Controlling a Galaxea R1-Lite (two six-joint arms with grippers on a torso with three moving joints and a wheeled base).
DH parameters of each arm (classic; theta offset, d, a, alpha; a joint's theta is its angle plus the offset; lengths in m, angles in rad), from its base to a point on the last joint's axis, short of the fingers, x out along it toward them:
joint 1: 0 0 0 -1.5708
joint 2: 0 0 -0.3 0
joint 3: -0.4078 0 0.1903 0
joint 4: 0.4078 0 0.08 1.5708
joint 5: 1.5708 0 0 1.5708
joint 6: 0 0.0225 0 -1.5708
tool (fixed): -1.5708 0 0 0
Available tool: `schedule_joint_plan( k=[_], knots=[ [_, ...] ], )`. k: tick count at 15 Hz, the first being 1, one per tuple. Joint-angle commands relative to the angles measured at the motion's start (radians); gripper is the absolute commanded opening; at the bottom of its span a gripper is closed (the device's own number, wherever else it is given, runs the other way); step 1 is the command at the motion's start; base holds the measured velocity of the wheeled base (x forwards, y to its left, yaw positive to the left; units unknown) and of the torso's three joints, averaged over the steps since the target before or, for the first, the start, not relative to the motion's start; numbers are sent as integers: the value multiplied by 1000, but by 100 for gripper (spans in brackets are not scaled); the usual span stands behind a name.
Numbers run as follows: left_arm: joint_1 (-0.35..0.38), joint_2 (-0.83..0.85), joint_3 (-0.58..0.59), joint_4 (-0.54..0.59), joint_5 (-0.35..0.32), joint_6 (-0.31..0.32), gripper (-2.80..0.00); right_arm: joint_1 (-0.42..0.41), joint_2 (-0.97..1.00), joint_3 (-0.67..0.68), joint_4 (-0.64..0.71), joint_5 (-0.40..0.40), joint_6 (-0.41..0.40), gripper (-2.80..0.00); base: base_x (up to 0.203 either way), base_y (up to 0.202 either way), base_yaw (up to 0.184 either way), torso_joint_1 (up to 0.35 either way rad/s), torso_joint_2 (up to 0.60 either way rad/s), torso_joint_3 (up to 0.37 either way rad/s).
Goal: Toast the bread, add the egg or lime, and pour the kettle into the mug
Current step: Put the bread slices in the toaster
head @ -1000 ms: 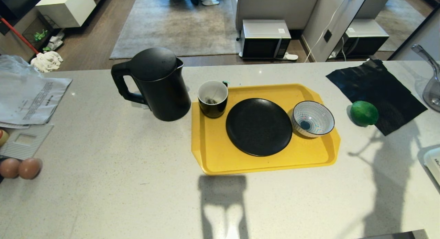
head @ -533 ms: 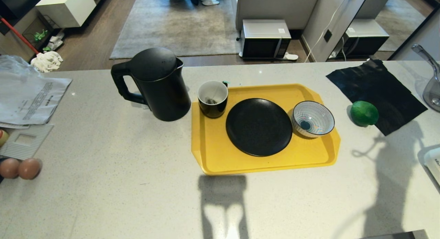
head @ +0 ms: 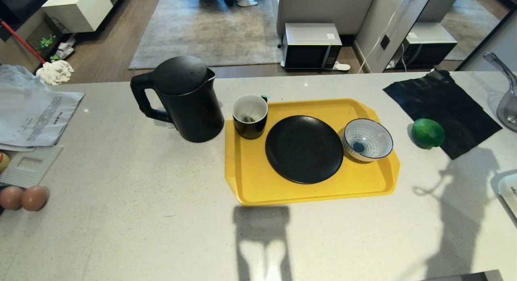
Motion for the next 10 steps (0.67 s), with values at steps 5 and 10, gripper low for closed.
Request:
schedule_joint_plan(
  k=[5, 10],
  knots=[
    [0, -2, 17, -1, 0, 0, -280, 0, 44, 40, -4, 8, 30, -280, 0, 0, 0, 0, 0, 0],
    [0, -2, 17, -1, 0, 0, -280, 0, 50, 38, -4, 46, -8, -280, 0, 0, 0, 0, 0, 0]
  ],
)
